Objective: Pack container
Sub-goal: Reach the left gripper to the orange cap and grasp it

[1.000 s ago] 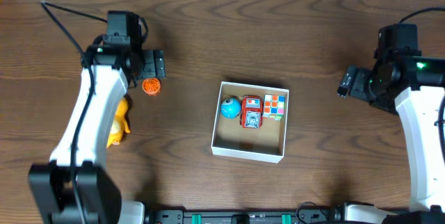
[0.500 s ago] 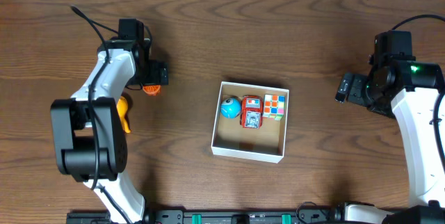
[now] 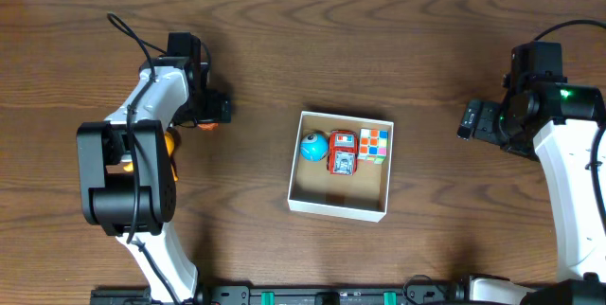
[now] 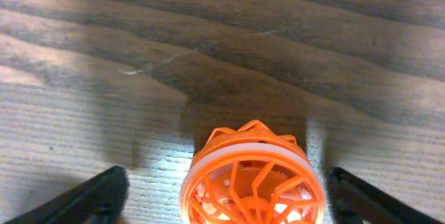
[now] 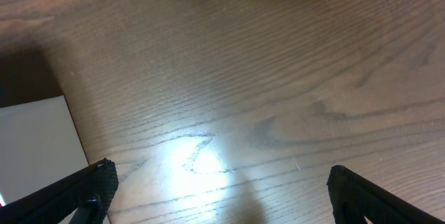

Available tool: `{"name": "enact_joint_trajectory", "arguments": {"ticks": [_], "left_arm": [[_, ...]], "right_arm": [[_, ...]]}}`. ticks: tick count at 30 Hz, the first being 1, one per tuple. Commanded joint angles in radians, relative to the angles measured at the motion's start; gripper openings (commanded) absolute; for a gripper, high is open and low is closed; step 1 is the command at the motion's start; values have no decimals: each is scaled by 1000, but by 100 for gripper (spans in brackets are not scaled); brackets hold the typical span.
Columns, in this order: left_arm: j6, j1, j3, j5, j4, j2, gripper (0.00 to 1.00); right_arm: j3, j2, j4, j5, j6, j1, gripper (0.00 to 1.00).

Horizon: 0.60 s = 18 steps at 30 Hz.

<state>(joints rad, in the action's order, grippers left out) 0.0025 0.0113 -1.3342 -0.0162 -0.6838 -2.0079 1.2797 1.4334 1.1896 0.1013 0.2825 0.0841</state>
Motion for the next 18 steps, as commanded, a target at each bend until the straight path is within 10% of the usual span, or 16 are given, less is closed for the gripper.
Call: {"name": "enact_joint_trajectory", "arguments": {"ticks": [1, 18], "left_arm": [[4, 2, -11, 1, -6, -15, 83], [4, 1, -12, 1, -6, -10, 42]], "right_arm": [[-6, 6, 0, -1, -11, 8, 99], [-6, 6, -5, -1, -19, 9, 99]]}}
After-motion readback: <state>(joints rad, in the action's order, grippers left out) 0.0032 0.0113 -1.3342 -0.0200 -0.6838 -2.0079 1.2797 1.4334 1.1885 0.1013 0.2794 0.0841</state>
